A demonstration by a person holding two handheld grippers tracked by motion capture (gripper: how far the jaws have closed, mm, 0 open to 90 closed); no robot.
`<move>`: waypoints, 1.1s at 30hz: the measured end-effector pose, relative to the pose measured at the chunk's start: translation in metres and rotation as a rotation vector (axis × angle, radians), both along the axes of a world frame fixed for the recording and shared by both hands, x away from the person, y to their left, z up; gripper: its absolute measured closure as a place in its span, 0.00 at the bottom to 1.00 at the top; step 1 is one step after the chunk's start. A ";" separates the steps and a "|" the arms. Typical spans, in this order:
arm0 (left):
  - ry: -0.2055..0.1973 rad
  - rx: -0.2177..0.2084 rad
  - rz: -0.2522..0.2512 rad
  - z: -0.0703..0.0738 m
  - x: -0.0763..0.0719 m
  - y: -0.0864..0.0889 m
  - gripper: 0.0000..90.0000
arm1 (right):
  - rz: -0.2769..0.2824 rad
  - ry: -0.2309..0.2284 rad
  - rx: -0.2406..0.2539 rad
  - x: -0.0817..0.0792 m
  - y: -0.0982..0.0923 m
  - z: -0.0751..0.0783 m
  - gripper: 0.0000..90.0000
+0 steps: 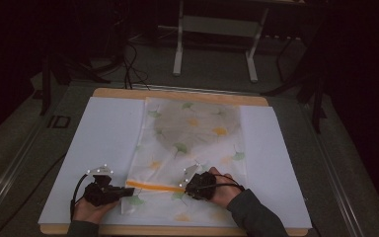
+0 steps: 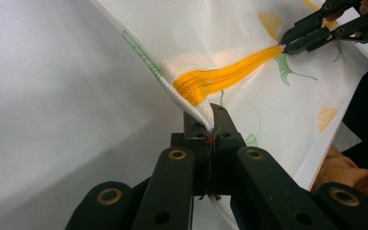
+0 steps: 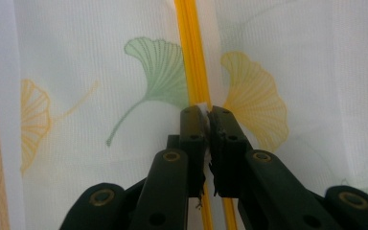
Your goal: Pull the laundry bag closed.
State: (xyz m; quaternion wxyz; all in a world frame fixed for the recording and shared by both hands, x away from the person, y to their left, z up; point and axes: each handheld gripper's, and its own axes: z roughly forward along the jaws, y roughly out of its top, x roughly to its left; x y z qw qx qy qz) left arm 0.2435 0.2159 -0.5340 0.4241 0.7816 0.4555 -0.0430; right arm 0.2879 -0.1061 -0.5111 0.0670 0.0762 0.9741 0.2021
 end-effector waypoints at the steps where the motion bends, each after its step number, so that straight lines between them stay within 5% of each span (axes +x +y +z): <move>1: 0.000 0.000 0.000 0.000 0.000 0.000 0.98 | -0.002 0.000 -0.003 0.000 -0.001 0.000 0.94; 33: 0.003 0.002 -0.001 0.000 0.000 0.000 0.98 | -0.032 -0.007 -0.013 -0.002 -0.027 0.001 0.94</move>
